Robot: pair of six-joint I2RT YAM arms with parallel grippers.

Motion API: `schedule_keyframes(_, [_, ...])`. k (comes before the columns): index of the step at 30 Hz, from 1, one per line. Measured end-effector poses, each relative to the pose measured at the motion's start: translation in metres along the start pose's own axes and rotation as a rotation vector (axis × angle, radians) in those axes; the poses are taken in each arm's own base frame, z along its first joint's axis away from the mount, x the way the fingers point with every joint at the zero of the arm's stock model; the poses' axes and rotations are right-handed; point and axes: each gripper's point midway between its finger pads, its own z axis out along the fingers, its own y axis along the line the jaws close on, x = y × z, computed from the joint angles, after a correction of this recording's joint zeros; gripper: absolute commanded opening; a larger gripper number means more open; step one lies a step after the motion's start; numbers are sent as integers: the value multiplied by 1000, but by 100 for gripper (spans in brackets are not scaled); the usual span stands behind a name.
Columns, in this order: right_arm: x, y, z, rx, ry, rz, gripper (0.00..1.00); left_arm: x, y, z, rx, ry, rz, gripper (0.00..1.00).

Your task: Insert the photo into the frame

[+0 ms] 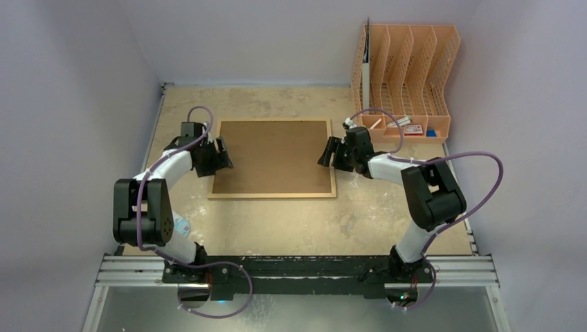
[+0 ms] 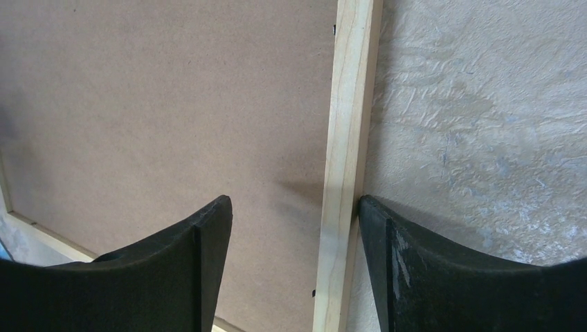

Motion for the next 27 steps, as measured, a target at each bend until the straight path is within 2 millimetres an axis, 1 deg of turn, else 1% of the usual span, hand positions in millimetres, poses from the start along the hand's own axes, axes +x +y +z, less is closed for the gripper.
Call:
schedule_keyframes(3, [0,-1,0,9,-8,0,71,-7,-6,-8,10,-30,8,73])
schedule_keyframes(7, [0,-3,-2,24,-17,0,71,-21,-11,-24,15,-99,18,73])
schedule_keyframes(9, [0,-4,-3,36,-16,0,71,-25,-11,-28,10,-121,19,73])
schedule_keyframes(12, [2,-6,-7,53,-9,0,71,-26,-9,-29,-9,-130,7,72])
schedule_keyframes(16, [8,-12,-17,94,16,0,71,-28,-1,-28,-52,-142,-11,71])
schedule_keyframes(19, [14,-16,-21,113,42,-1,71,-25,7,-25,-95,-130,-40,71])
schedule_keyframes(22, [12,-17,-22,131,48,-2,72,-20,12,-22,-121,-109,-62,71])
schedule_keyframes(24, [2,-14,-21,144,42,-9,72,-17,15,-22,-143,-102,-79,71])
schedule_keyframes(25, [-8,-11,-19,147,30,-14,72,-17,17,-22,-155,-102,-91,71])
schedule_keyframes(27, [-33,1,-13,139,-6,-30,72,-15,22,-24,-183,-102,-117,71])
